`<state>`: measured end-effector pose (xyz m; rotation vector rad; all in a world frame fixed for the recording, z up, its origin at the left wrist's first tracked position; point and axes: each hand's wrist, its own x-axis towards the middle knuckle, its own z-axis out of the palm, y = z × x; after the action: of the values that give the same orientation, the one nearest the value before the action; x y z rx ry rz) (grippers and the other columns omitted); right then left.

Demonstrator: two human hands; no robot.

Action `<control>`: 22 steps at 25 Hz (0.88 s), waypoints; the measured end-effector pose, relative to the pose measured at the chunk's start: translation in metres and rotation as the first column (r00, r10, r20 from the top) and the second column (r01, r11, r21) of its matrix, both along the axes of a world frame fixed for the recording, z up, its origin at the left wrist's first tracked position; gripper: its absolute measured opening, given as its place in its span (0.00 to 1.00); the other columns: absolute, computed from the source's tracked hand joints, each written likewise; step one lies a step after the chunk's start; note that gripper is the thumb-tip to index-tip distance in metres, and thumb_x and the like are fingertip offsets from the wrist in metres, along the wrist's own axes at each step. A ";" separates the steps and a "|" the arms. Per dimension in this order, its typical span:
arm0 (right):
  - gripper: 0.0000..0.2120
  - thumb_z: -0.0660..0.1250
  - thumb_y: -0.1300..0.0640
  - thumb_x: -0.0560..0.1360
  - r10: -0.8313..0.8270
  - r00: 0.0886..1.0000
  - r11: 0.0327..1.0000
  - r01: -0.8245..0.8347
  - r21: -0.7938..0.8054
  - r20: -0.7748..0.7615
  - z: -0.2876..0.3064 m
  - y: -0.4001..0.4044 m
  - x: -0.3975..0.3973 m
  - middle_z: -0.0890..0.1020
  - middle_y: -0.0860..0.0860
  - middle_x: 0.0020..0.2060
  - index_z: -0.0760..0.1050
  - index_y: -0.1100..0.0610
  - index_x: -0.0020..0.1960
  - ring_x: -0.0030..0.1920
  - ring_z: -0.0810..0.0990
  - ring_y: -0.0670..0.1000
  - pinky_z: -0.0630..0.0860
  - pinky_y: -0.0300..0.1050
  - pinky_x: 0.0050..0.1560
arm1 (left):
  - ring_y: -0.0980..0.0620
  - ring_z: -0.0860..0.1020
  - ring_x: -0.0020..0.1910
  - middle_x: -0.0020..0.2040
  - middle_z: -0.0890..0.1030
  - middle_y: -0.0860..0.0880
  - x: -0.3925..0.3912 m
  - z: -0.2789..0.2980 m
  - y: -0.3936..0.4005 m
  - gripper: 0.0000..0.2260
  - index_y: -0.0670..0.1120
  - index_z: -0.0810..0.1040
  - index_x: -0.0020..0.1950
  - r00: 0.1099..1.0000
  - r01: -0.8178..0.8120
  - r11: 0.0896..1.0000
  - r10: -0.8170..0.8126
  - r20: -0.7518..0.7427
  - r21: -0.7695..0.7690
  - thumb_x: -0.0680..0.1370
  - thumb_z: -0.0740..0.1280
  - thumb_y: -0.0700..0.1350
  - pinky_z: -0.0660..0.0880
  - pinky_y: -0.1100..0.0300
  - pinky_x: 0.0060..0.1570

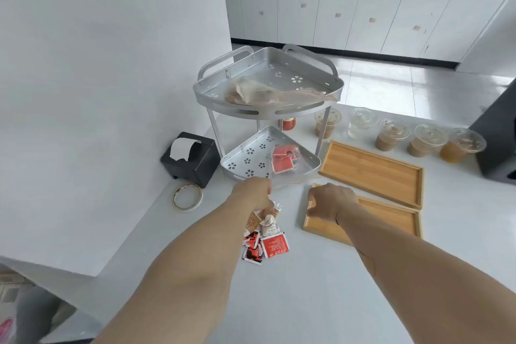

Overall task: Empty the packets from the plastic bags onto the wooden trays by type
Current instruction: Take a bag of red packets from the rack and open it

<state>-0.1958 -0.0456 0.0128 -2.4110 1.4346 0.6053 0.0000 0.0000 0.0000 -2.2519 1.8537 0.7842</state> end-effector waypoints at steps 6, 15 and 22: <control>0.18 0.67 0.56 0.74 0.000 0.993 0.967 0.031 -0.254 0.121 -0.027 -0.032 0.018 0.76 0.52 0.58 0.69 0.51 0.62 0.58 0.74 0.56 0.71 0.50 0.51 | 0.46 0.74 0.56 0.58 0.75 0.47 -0.011 -0.022 -0.035 0.17 0.47 0.73 0.57 0.994 0.105 0.968 -0.095 0.054 -0.228 0.72 0.72 0.50 0.76 0.51 0.50; 0.12 0.67 0.63 0.73 0.022 0.992 0.895 0.037 -0.444 0.126 -0.051 -0.049 0.031 0.78 0.52 0.50 0.75 0.52 0.55 0.52 0.73 0.58 0.66 0.50 0.46 | 0.45 0.74 0.56 0.55 0.75 0.46 0.000 -0.041 -0.052 0.06 0.44 0.72 0.55 0.994 0.106 0.928 -0.099 0.038 -0.358 0.79 0.63 0.43 0.73 0.51 0.44; 0.10 0.63 0.63 0.76 -0.024 0.974 0.895 0.121 -0.429 0.225 -0.031 -0.041 0.027 0.82 0.49 0.47 0.77 0.52 0.53 0.52 0.75 0.56 0.61 0.47 0.44 | 0.44 0.73 0.57 0.57 0.75 0.45 0.005 -0.019 -0.041 0.08 0.43 0.70 0.59 0.994 0.106 0.920 -0.094 0.051 -0.378 0.82 0.59 0.43 0.70 0.52 0.41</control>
<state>-0.1693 -0.0861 -0.0185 -2.6313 1.7011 -0.0127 0.0051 -0.0411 -0.0191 -2.3343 2.2496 0.3936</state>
